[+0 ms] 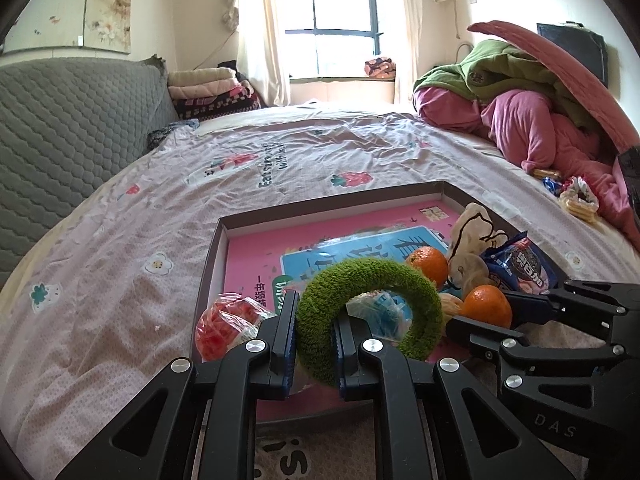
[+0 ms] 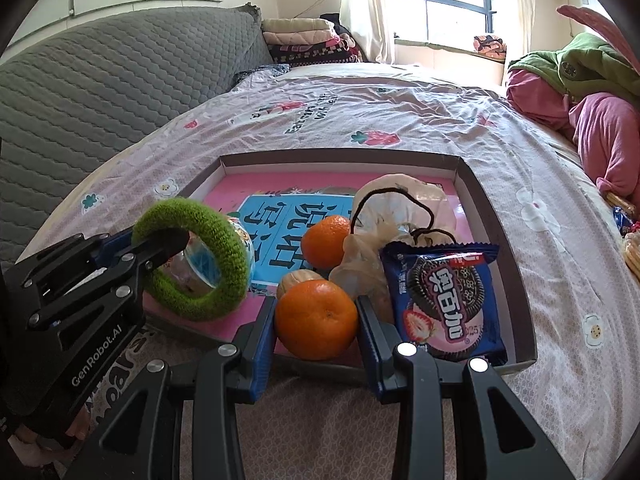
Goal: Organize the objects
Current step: 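Lower the ring into the tray with the left tool while the right tool lowers the orange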
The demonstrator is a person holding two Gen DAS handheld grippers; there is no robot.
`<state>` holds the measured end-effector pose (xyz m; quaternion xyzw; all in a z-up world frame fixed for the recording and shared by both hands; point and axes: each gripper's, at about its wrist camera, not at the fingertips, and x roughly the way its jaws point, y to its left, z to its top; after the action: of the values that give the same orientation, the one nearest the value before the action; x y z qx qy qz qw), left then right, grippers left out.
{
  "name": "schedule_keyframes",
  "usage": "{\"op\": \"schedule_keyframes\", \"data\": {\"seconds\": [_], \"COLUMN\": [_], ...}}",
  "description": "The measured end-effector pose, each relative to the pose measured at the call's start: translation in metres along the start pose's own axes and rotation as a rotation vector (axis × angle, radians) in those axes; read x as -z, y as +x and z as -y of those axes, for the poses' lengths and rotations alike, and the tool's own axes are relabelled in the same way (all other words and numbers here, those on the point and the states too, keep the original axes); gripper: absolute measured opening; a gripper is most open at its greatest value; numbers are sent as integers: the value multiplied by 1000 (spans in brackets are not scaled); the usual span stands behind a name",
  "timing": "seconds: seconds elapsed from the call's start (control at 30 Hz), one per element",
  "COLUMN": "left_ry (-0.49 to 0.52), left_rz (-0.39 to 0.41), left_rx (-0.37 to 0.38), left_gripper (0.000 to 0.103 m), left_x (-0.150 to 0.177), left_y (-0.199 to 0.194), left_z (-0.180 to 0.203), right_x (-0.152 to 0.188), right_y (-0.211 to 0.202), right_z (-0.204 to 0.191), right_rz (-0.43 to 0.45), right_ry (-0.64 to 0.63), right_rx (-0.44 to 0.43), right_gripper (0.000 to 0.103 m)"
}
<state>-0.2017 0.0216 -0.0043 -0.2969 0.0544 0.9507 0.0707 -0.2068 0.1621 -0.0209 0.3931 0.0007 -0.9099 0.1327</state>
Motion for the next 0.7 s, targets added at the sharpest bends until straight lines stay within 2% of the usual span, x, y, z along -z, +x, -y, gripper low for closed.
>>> {"op": "schedule_keyframes", "data": {"seconds": [0.17,0.7], "left_ry": [19,18], "left_rz": [4,-63], "left_rx": [4,20], "left_gripper": [16,17], "left_x": [3,10], "left_y": [-3,3], "left_z": [5,9], "right_x": [0,0], "right_y": [0,-5], "right_z": [1,2], "right_rz": [1,0], "right_ry": [3,13], "right_rx": [4,30], "right_gripper": [39,41]}}
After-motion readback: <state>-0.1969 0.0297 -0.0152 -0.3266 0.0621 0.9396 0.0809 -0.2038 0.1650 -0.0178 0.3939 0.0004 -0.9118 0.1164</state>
